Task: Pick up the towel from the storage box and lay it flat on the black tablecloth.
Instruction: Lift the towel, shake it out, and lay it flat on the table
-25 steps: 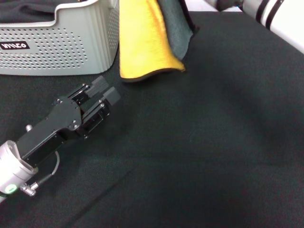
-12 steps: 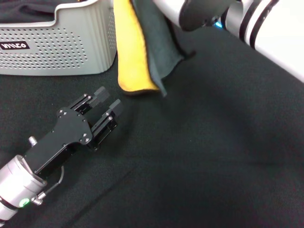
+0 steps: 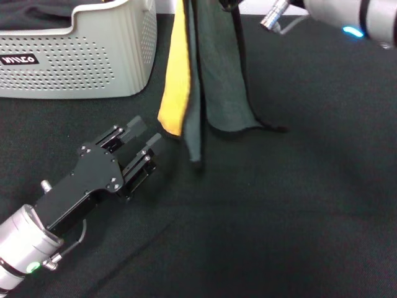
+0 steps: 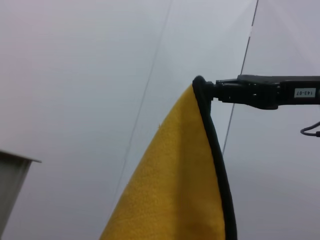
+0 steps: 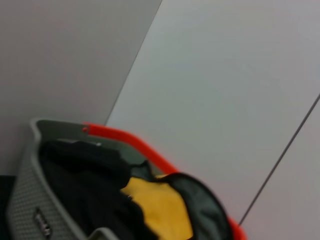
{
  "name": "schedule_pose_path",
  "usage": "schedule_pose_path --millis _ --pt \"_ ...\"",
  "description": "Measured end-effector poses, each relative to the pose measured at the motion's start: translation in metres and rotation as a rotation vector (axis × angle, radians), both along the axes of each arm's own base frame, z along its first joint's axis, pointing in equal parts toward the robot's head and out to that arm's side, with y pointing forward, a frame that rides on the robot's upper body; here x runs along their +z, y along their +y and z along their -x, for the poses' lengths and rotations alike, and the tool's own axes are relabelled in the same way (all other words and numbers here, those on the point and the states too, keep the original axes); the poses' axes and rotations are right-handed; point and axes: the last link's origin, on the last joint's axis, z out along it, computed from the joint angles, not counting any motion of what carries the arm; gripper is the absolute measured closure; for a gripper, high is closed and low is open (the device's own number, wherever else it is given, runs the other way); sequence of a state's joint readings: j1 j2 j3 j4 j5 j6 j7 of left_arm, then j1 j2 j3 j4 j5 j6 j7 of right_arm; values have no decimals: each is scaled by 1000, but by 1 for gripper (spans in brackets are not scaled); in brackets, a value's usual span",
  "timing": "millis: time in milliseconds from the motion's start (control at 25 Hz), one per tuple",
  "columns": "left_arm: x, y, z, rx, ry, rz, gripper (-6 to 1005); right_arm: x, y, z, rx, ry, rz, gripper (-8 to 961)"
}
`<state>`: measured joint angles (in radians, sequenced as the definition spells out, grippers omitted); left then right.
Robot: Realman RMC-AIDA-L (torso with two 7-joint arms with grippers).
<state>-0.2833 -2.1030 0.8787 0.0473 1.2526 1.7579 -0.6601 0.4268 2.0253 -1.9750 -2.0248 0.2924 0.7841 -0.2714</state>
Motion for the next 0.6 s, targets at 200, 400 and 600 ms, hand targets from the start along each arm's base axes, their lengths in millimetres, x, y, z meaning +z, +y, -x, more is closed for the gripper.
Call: schedule_pose_path --millis 200,400,600 --pt "-3 0 -2 -16 5 19 491 13 11 -3 -60 9 102 947" --pt "-4 -3 -2 -11 -1 25 491 23 23 -3 -112 27 203 947" --pt "-6 -4 -2 -5 0 30 491 22 24 2 -120 26 301 947"
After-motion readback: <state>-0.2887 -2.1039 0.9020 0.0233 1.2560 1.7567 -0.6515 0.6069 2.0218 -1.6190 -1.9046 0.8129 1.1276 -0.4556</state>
